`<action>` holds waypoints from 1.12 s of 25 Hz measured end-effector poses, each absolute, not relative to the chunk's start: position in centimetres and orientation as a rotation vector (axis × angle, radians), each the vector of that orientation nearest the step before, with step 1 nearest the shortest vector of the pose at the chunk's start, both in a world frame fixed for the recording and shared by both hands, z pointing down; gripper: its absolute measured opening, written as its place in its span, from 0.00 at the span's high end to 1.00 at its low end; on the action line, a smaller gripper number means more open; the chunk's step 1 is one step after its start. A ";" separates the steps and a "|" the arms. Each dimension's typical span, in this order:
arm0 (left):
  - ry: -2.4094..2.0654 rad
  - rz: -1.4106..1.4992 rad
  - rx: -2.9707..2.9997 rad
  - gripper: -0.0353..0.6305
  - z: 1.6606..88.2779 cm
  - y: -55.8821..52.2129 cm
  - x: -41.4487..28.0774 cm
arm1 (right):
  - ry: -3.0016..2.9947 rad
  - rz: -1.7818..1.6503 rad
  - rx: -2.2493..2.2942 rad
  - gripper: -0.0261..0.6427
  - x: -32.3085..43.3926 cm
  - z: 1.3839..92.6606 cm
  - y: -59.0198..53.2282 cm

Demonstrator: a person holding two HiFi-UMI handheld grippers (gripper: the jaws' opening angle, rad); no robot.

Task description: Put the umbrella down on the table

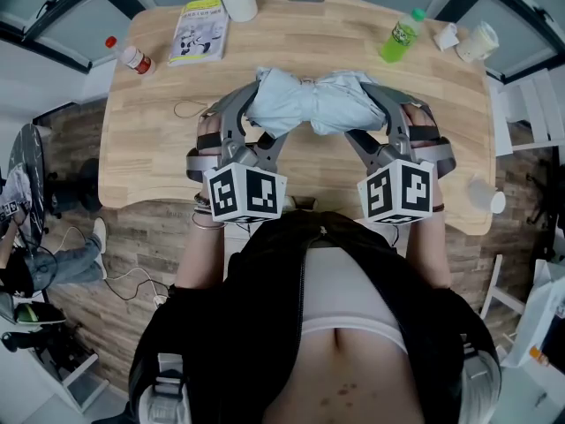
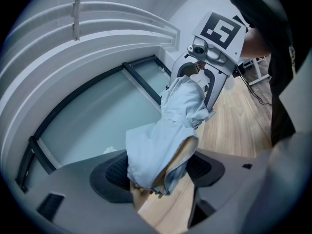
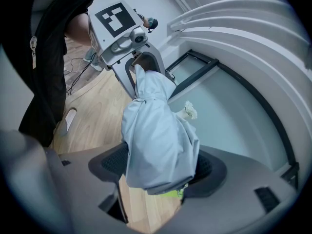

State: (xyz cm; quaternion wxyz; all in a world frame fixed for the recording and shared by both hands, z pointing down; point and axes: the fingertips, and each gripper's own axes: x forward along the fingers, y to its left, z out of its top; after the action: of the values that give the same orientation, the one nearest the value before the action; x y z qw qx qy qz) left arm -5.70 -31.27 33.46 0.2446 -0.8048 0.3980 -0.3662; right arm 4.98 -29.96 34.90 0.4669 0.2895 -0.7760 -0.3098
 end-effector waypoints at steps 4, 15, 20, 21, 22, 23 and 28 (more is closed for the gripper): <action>1.085 -1.007 -2.203 0.46 33.8 -31.4 -5.6 | -1.907 -0.752 0.708 0.42 5.1 35.2 -30.0; 1.079 -1.040 -2.227 0.46 35.0 -31.5 -5.6 | -1.906 -0.730 0.687 0.42 5.1 36.3 -30.1; 1.072 -1.050 -2.232 0.46 35.4 -31.4 -5.6 | -1.913 -0.714 0.674 0.42 5.0 36.8 -30.1; 1.071 -1.051 -2.232 0.46 35.5 -31.4 -5.6 | -1.914 -0.713 0.673 0.42 5.0 36.9 -30.0; 1.071 -1.053 -2.233 0.46 35.6 -31.3 -5.7 | -1.914 -0.711 0.672 0.42 5.0 37.0 -30.0; 1.070 -1.055 -2.234 0.46 35.6 -31.3 -5.7 | -1.914 -0.710 0.672 0.42 4.9 37.0 -29.9; 1.068 -1.063 -2.237 0.46 36.0 -31.2 -5.7 | -1.914 -0.702 0.664 0.42 4.9 37.4 -29.9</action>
State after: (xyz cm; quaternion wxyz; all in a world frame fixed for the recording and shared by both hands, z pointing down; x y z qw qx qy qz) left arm -5.72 -31.20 36.03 0.2201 -0.8091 0.3863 -0.3843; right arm 4.88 -29.87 37.44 0.4782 0.2721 -0.7840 -0.2874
